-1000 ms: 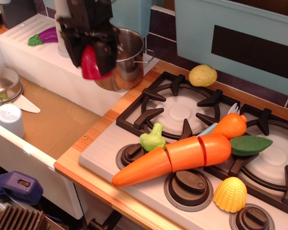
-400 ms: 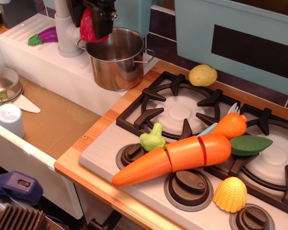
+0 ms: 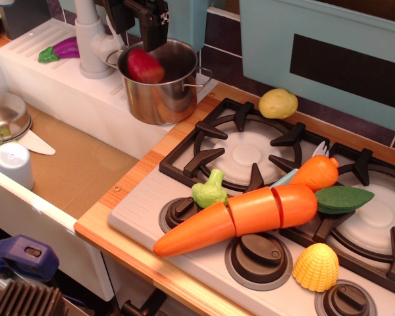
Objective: Put sweet potato in pot
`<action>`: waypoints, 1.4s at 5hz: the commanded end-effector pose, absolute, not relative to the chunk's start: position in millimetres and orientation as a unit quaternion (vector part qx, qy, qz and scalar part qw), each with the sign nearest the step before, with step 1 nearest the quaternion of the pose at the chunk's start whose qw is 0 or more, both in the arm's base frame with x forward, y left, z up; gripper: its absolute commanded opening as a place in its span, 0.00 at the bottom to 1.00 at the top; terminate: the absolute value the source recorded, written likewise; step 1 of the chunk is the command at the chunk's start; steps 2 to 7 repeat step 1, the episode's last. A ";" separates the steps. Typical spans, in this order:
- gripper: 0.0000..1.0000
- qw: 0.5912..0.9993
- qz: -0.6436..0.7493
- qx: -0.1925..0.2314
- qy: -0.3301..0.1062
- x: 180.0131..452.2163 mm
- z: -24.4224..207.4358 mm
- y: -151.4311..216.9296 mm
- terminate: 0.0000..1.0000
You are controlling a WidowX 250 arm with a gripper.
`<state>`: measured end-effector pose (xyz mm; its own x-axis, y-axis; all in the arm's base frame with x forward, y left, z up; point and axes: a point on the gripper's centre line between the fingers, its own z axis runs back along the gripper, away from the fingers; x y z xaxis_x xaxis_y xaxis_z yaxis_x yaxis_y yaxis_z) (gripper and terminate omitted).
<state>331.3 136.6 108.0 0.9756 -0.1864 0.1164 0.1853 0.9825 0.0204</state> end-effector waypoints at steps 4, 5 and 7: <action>1.00 0.991 -0.096 0.020 -0.086 337.2 125.9 143.4 1.00; 1.00 0.991 -0.096 0.020 -0.086 337.2 125.9 143.4 1.00; 1.00 0.991 -0.096 0.020 -0.086 337.2 125.9 143.4 1.00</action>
